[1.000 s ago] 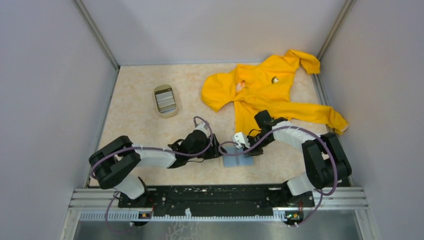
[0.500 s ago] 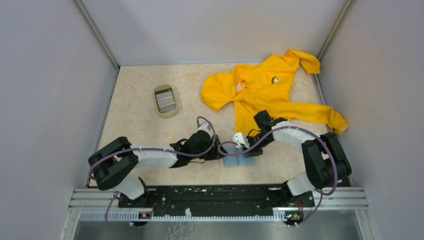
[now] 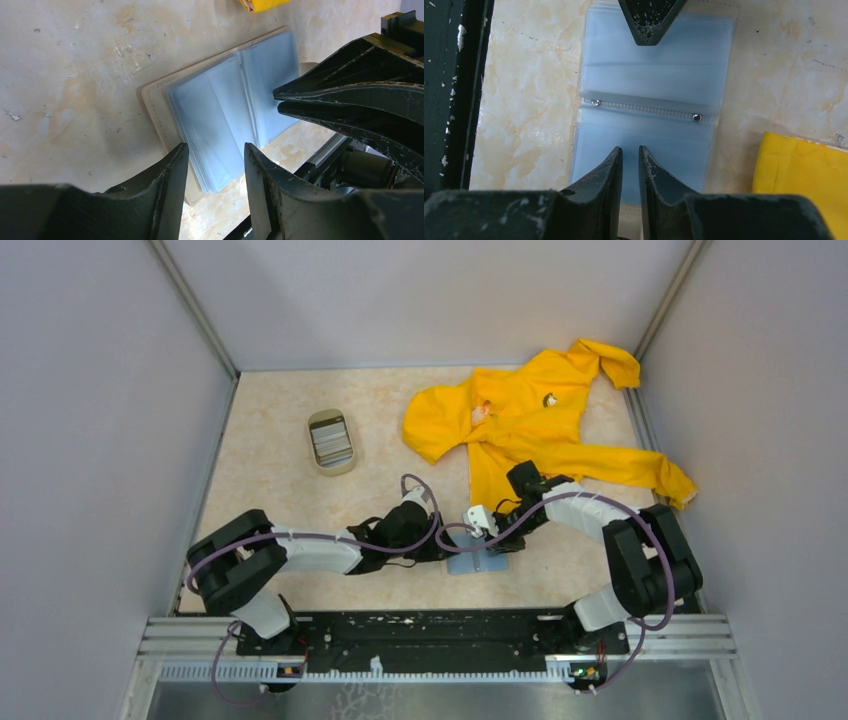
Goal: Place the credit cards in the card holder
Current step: Turn over the card slot in the card holder.
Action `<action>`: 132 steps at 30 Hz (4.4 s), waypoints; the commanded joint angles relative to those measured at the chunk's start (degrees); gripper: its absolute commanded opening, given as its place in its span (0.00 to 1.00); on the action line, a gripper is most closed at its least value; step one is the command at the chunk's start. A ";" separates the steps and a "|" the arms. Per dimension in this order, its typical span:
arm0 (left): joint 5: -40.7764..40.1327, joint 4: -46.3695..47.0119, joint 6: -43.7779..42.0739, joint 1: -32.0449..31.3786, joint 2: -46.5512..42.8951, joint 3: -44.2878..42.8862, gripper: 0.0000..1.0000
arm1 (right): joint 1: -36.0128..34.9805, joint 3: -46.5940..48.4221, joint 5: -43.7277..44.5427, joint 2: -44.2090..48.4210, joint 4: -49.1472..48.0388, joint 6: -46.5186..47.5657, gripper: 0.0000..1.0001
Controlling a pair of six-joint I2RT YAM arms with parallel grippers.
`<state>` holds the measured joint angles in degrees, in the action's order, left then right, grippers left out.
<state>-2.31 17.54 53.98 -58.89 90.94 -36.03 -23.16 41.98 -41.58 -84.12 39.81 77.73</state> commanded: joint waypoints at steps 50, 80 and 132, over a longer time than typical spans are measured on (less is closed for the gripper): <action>12.02 12.38 1.13 -0.30 8.05 -2.05 0.54 | -5.29 -0.87 -4.21 -2.69 -4.04 -5.73 0.18; 15.15 27.33 -2.61 -0.26 9.71 -5.99 0.40 | 9.35 11.50 -3.56 6.98 5.34 -18.65 0.23; 14.68 27.04 -11.18 -0.26 14.78 -0.90 0.38 | 6.98 -6.89 9.30 9.56 -0.10 2.28 0.15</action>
<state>11.75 46.48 42.59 -58.81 103.98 -35.92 -13.34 34.70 -33.10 -72.95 41.95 82.65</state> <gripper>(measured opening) 0.381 0.148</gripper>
